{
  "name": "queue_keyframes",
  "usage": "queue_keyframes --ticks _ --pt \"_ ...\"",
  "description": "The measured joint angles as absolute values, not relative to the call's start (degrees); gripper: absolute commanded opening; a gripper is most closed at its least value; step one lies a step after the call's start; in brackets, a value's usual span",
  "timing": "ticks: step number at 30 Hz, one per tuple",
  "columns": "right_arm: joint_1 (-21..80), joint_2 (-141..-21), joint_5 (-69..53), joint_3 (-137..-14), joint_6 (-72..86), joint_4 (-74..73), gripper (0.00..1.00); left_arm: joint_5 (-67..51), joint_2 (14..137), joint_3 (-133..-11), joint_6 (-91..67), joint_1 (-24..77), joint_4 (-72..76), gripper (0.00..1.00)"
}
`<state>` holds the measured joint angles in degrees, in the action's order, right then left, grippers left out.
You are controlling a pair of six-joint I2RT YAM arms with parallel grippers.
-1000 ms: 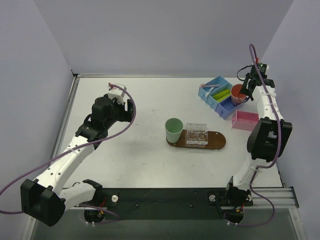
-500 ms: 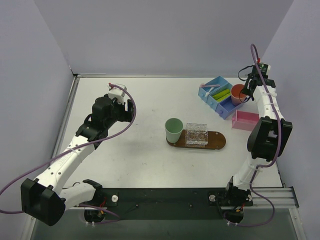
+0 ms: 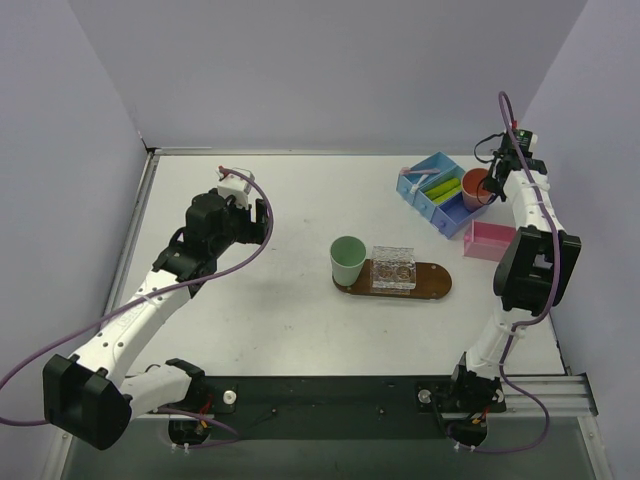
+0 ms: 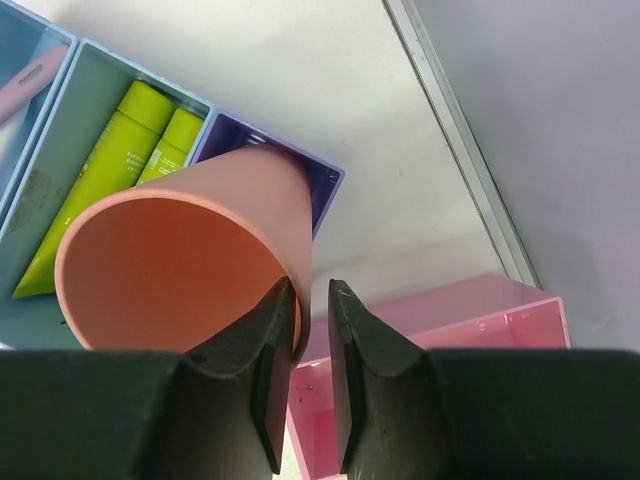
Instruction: Prepare toiletry sets of a toothbrush and toothpaste on the tray
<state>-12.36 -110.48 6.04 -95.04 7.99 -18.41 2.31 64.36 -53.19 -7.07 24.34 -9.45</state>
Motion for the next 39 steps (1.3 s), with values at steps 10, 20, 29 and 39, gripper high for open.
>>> queue_keyframes --ticks 10,20,29,39 --pt "-12.36 -110.45 6.02 -95.07 8.58 -18.20 0.02 2.31 64.64 -53.19 -7.07 24.34 -9.45 0.80" --pt "-12.40 -110.45 6.02 -95.07 8.80 -18.24 0.00 2.31 64.69 -53.17 -7.05 24.34 -9.45 0.80" --pt "-12.40 -110.13 5.45 -95.18 8.91 -18.28 0.00 2.31 64.69 -53.17 -7.05 24.34 -9.45 0.80" --pt "-12.45 -105.60 4.27 -95.15 9.17 -18.22 0.00 2.33 64.69 -53.17 -7.05 24.34 -9.45 0.80"
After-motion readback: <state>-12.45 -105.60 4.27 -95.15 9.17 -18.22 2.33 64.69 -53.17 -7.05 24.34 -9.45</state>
